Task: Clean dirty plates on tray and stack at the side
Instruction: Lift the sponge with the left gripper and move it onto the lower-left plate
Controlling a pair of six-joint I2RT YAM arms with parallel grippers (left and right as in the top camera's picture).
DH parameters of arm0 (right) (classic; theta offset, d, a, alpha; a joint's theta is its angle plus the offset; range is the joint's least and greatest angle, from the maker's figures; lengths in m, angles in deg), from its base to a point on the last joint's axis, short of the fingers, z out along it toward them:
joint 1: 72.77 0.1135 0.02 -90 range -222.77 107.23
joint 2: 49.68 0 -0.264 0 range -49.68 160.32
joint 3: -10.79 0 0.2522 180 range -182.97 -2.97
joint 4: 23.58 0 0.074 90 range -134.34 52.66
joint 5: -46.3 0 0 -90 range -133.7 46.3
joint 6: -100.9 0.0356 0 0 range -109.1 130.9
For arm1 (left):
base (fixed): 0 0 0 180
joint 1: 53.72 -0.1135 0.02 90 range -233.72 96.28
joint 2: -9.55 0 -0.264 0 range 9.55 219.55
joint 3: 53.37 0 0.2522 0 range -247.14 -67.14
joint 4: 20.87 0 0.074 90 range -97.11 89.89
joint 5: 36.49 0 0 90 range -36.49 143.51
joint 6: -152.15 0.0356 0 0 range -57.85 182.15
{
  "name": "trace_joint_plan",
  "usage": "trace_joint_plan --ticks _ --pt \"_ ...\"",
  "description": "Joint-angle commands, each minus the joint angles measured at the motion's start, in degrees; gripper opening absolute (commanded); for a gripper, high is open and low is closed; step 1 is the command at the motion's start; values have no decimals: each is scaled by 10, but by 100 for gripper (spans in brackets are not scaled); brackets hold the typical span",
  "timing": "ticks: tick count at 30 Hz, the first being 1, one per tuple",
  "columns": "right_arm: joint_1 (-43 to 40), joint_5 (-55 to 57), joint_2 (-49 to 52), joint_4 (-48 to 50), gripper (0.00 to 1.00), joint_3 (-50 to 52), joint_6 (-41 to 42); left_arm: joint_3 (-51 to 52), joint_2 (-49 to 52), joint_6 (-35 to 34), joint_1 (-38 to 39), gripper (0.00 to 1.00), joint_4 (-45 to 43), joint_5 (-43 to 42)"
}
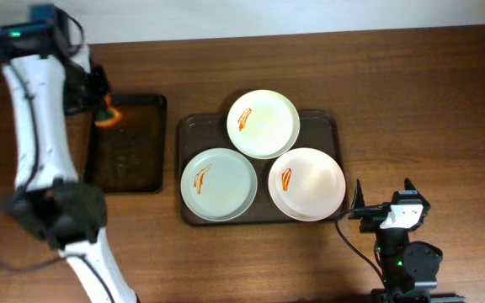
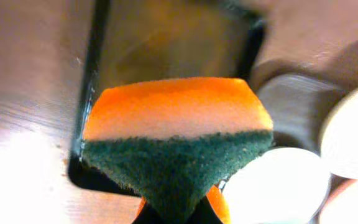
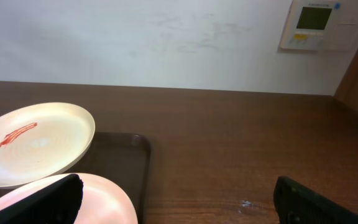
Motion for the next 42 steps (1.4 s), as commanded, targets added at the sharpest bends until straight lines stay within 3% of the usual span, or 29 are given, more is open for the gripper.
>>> trace_joint_plan --ticks 1,4,8,10,12,14,16,18,22,26,28,30,35,40,42 --pt "5 5 -4 -2 98 5 0 -23 -78 15 0 0 3 1" --pt "5 5 -4 -2 98 5 0 71 -71 15 2 0 -43 7" --pt "5 5 -4 -2 98 5 0 326 -70 15 8 0 -180 7" --pt "5 5 -4 -2 98 5 0 354 -70 25 1 0 -182 7" --pt "5 5 -4 -2 98 5 0 308 -82 25 -10 0 -144 2" --pt "5 5 -4 -2 98 5 0 183 -108 28 -22 0 -81 -47" --pt "5 5 -4 -2 98 5 0 76 -136 41 -26 0 -55 -116" --pt "5 5 -4 -2 98 5 0 26 -155 44 -25 0 -54 -129" --pt "5 5 -4 -2 98 5 0 90 -134 44 -25 0 -82 -124" --pt "5 5 -4 -2 98 5 0 321 -70 44 -25 0 -188 -108" --pt "5 5 -4 -2 98 5 0 362 -43 49 -31 0 -189 -116" --pt "5 5 -4 -2 98 5 0 316 -47 79 -54 0 -145 -182" --pt "5 5 -4 -2 98 5 0 57 -49 117 -126 0 32 -495" --pt "5 5 -4 -2 98 5 0 23 -80 118 -107 0 32 -501" --pt "5 5 -4 -2 98 5 0 24 -93 117 -50 0 32 -441"
